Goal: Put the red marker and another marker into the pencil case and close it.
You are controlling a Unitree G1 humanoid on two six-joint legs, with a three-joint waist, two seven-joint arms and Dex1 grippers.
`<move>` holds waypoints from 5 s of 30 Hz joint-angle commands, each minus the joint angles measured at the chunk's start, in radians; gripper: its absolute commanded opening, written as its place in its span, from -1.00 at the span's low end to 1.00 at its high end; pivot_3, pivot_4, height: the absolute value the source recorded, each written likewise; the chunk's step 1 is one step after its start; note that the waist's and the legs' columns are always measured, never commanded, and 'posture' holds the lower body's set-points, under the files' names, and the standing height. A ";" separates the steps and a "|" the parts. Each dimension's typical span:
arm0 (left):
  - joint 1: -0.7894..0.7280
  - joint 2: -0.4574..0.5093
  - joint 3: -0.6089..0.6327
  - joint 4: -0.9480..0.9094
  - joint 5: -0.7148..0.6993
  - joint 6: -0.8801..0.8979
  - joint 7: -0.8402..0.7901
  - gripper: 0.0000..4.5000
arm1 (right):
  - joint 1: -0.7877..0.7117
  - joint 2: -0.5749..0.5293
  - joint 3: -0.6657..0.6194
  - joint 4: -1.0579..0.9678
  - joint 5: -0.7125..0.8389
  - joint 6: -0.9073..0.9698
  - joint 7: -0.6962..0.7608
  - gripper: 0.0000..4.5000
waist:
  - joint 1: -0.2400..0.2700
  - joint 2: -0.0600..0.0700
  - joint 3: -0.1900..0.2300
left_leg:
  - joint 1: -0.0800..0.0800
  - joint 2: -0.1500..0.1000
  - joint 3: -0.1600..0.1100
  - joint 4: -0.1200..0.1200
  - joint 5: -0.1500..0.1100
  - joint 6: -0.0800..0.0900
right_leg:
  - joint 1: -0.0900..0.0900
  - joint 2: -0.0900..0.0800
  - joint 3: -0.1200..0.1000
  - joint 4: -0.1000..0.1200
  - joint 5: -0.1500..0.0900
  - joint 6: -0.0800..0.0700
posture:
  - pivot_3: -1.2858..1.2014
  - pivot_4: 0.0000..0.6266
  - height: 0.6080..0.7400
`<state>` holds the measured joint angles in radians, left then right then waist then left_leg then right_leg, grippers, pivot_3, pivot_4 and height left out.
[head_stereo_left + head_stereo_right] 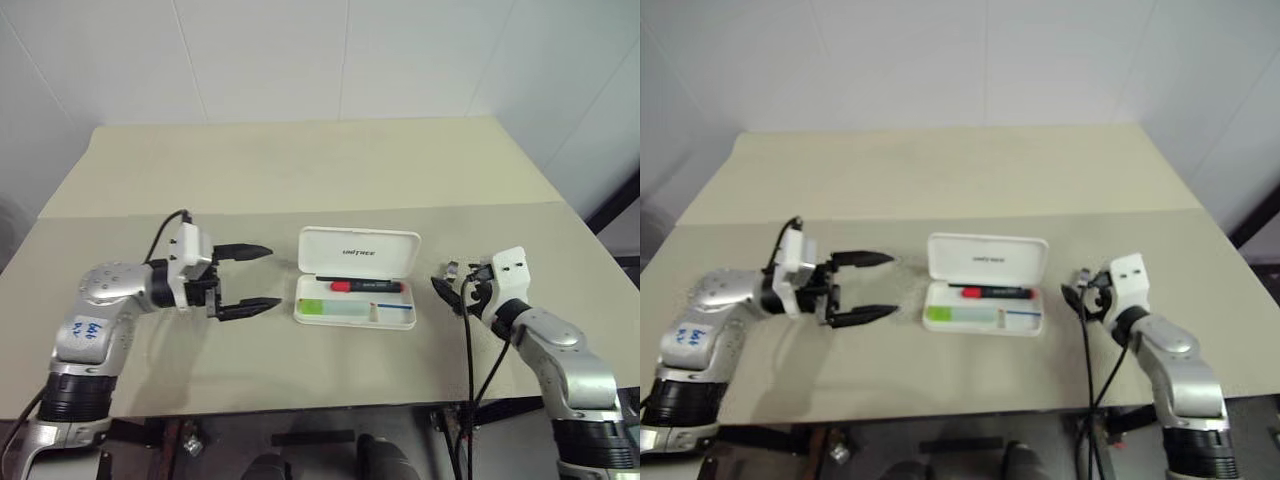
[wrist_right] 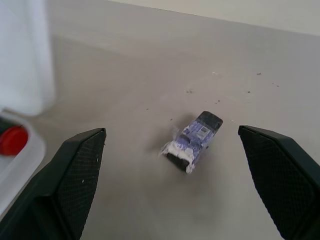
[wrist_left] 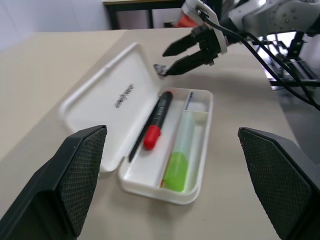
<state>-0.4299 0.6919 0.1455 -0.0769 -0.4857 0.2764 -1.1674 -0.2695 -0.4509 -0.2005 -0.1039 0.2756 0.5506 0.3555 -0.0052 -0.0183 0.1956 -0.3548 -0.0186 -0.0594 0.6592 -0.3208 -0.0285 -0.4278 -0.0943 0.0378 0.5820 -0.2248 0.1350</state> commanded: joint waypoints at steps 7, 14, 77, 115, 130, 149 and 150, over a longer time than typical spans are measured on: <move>-0.011 0.027 0.034 -0.053 -0.035 0.001 0.011 0.99 | -0.082 0.086 -0.001 0.105 -0.085 -0.063 -0.153 1.00 | -0.003 0.000 0.000 | 0.000 0.000 0.000 -0.001 0.000 0.000 | 0.000 0.000 0.000 0.003 0.000 0.000 | 0.03 -0.52 1.00; -0.028 0.032 0.035 -0.058 -0.041 -0.003 0.021 1.00 | -0.126 0.129 -0.013 0.169 -0.094 -0.091 -0.200 0.42 | -0.019 0.000 0.000 | 0.000 0.000 0.000 -0.002 0.000 0.000 | 0.000 0.000 0.000 0.002 0.000 0.000 | 0.03 -0.52 1.00; 0.086 0.013 0.004 -0.146 -0.071 0.022 0.003 1.00 | -0.325 -0.148 0.311 0.530 -0.016 -0.629 1.083 0.22 | -0.024 0.000 0.000 | 0.000 0.002 0.001 -0.002 0.000 0.000 | 0.000 0.001 0.000 0.001 0.000 0.001 | 0.03 -0.52 1.00; -0.063 -0.010 0.058 0.173 -0.078 -0.029 -0.058 -0.99 | -0.137 -0.344 -0.024 0.073 0.207 -0.380 0.855 1.00 | -0.021 0.000 0.000 | 0.000 0.001 0.001 -0.001 0.000 0.000 | 0.000 0.000 0.000 0.001 0.000 0.001 | 0.03 -0.52 1.00; -0.325 -0.220 -0.097 0.509 0.197 -0.165 0.237 -0.99 | -0.146 -0.341 -0.008 0.066 0.188 -0.387 0.826 1.00 | -0.005 0.000 0.001 | -0.001 0.000 0.001 0.000 0.000 0.000 | 0.000 0.000 0.000 0.001 0.001 0.002 | 0.03 -0.52 1.00; -0.253 -0.185 -0.206 0.430 0.235 -0.405 -0.093 -0.99 | -0.109 -0.330 -0.001 0.008 0.197 -0.367 0.782 1.00 | 0.002 0.000 0.001 | -0.002 0.000 0.001 0.000 -0.001 0.000 | -0.001 0.000 0.000 0.000 0.001 0.002 | 0.03 -0.52 1.00; -0.237 -0.175 -0.225 0.413 0.249 -0.412 -0.106 -0.99 | -0.109 -0.328 0.001 0.008 0.196 -0.367 0.780 1.00 | 0.003 0.000 0.001 | -0.002 0.000 0.001 0.000 -0.001 0.000 | -0.001 0.000 0.000 0.000 0.001 0.002 | 0.03 -0.52 1.00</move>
<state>-0.6781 0.5012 -0.0561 0.3912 -0.2550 -0.1084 -1.2434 -0.3767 -0.7788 -0.1938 -0.0578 0.4535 0.1851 1.1411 -0.0026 -0.0181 0.1962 -0.3569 -0.0183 -0.0581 0.6595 -0.3214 -0.0281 -0.4283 -0.0939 0.0376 0.5822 -0.2242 0.1371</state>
